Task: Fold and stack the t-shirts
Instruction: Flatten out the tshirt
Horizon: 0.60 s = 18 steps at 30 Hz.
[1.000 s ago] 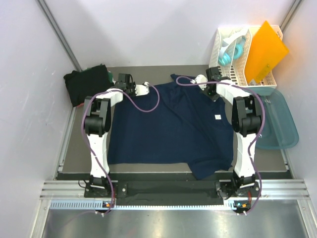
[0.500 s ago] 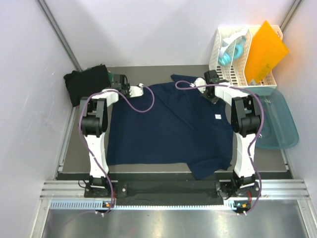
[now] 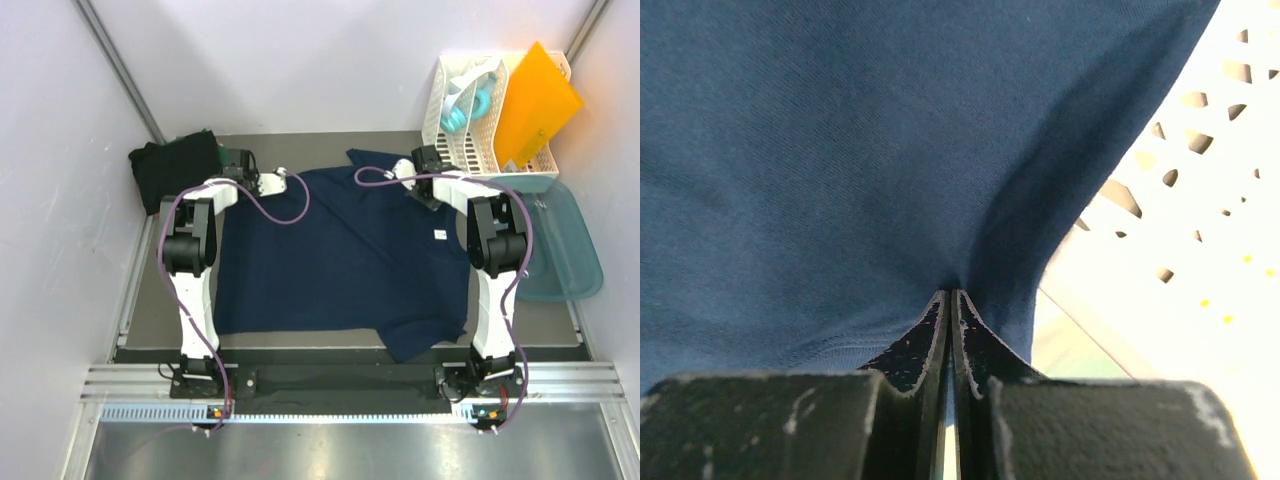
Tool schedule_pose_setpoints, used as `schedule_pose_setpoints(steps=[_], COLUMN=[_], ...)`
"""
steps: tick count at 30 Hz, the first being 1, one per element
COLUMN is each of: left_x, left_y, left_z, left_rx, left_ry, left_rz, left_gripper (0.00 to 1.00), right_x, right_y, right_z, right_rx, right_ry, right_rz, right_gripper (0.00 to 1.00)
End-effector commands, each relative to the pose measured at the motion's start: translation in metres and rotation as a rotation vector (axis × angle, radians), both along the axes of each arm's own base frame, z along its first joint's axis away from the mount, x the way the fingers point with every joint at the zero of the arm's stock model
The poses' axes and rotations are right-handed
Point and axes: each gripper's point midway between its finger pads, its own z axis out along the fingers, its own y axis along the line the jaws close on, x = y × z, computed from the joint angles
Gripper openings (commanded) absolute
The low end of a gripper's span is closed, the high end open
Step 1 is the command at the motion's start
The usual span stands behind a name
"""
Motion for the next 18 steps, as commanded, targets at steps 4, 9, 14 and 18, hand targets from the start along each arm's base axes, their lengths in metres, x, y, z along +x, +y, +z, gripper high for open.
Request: schedule_pose_setpoints(steps=[4, 9, 14, 18], left_x=[-0.055, -0.055, -0.042, -0.029], left_y=[0.042, 0.043, 0.031, 0.016], left_z=[-0.051, -0.049, -0.023, 0.031], left_rx=[0.081, 0.083, -0.010, -0.098], left_ry=[0.256, 0.249, 0.166, 0.035], left_rz=[0.122, 0.132, 0.149, 0.136], left_gripper=[0.00, 0.00, 0.25, 0.39], right_x=[-0.015, -0.005, 0.014, 0.028], right_y=[-0.020, -0.030, -0.022, 0.002], right_z=[-0.008, 0.000, 0.027, 0.069], right_rx=[-0.061, -0.121, -0.064, 0.044], right_ry=[0.025, -0.028, -0.121, -0.198], right_rz=[-0.059, -0.098, -0.119, -0.099], right_gripper=[0.00, 0.00, 0.13, 0.38])
